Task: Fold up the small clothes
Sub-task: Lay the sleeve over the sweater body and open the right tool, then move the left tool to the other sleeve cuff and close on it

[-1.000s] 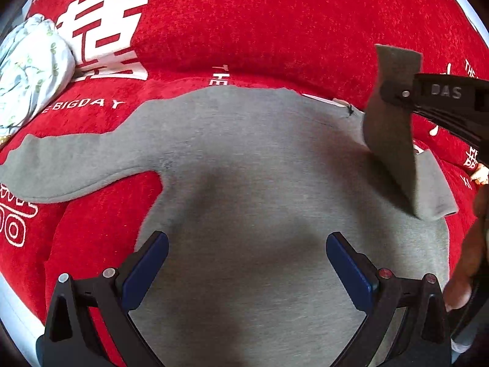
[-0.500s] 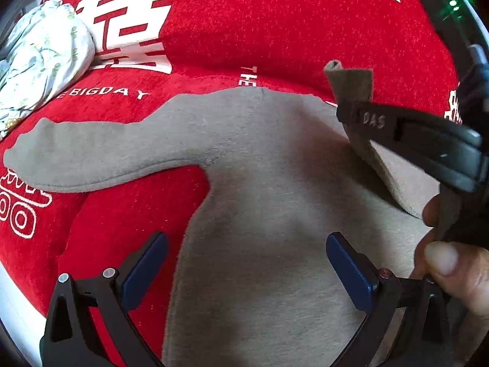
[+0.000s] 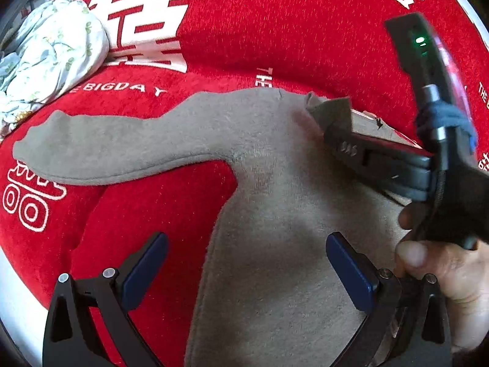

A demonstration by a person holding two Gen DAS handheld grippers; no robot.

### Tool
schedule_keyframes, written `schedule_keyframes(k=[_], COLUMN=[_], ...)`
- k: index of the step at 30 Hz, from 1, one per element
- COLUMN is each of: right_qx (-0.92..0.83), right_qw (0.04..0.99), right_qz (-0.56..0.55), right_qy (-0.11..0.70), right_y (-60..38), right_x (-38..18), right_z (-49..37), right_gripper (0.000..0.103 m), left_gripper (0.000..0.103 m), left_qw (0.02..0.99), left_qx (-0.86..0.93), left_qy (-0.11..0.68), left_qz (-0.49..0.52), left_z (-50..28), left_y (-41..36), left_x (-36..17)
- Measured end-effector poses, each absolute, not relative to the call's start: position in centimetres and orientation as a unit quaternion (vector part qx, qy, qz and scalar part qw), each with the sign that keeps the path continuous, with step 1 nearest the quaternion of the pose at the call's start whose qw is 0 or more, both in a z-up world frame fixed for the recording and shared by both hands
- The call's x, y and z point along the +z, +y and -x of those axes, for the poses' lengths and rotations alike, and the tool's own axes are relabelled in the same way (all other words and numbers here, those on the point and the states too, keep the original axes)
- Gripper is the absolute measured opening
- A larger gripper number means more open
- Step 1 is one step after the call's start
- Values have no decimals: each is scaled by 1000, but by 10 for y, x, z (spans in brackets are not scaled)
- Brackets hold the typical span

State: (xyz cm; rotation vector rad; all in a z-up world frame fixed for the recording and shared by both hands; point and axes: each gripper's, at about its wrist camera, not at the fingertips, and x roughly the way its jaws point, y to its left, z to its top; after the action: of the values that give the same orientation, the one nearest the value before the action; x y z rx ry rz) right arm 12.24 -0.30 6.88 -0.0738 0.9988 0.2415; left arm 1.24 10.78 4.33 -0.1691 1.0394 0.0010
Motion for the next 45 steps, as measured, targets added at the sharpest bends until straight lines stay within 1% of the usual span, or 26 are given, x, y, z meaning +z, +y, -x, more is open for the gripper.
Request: schedule_keyframes(k=[6, 9, 11, 12, 13, 14, 15, 16, 18, 20, 24, 28, 30, 31, 32, 33, 34, 36, 39, 42, 45], right_qx=[123, 141, 154, 166, 173, 179, 181, 181, 169, 152, 68, -30, -50, -55, -56, -54, -51, -58, -23, 14, 31], right_qw=[865, 858, 855, 853, 852, 855, 859, 864, 878, 889, 895, 871, 858, 854, 861, 866, 863, 863, 870, 866, 873], right_qz=[41, 31, 26, 21, 18, 18, 16, 10, -5, -27, -40, -76, -85, -84, -73, -61, -49, -31, -34, 20, 57], right_qy=[485, 493, 494, 495, 493, 486, 478, 470, 447, 430, 439, 485, 504, 510, 500, 494, 500, 501, 492, 500, 483], right_y=[2, 3, 5, 6, 6, 5, 3, -4, -23, -54, -120, -191, -207, -210, -207, -202, -197, -187, -167, -123, -86], right_x=[61, 57, 57, 58, 60, 64, 69, 75, 90, 102, 102, 73, 56, 48, 46, 45, 41, 45, 54, 48, 52], right_z=[-123, -124, -122, -122, -120, -118, -116, -114, -108, -103, -103, -110, -114, -116, -117, -119, -122, -126, -120, -114, -106], right_gripper=[8, 14, 25, 36, 41, 42, 50, 67, 79, 79, 79, 79, 79, 81, 84, 93, 95, 96, 96, 96, 96], left_gripper=[103, 103, 103, 103, 103, 103, 103, 103, 103, 103, 103, 103, 103, 103, 103, 103, 103, 103, 103, 103, 103], left_qw=[867, 865, 865, 865, 865, 865, 866, 866, 866, 866, 865, 862, 860, 860, 860, 859, 859, 859, 859, 861, 862], left_qx=[-1, 1, 3, 3, 4, 4, 4, 3, 2, -1, -11, -21, -22, -23, -22, -21, -19, -16, -13, -10, -6], left_qy=[492, 494, 495, 495, 495, 495, 494, 493, 493, 494, 498, 503, 507, 507, 508, 509, 510, 511, 510, 508, 506], left_qz=[79, 81, 81, 81, 82, 82, 82, 81, 79, 78, 68, 60, 55, 52, 48, 44, 40, 39, 40, 35, 36], left_z=[-12, -12, -11, -11, -11, -11, -10, -10, -11, -11, -12, -13, -13, -12, -12, -12, -12, -12, -11, -11, -9], left_y=[108, 110, 110, 110, 110, 110, 109, 109, 106, 102, 88, 74, 69, 67, 66, 65, 64, 64, 66, 66, 71], left_x=[47, 46, 46, 46, 47, 47, 49, 50, 50, 50, 51, 49, 48, 48, 48, 48, 47, 47, 48, 49, 52])
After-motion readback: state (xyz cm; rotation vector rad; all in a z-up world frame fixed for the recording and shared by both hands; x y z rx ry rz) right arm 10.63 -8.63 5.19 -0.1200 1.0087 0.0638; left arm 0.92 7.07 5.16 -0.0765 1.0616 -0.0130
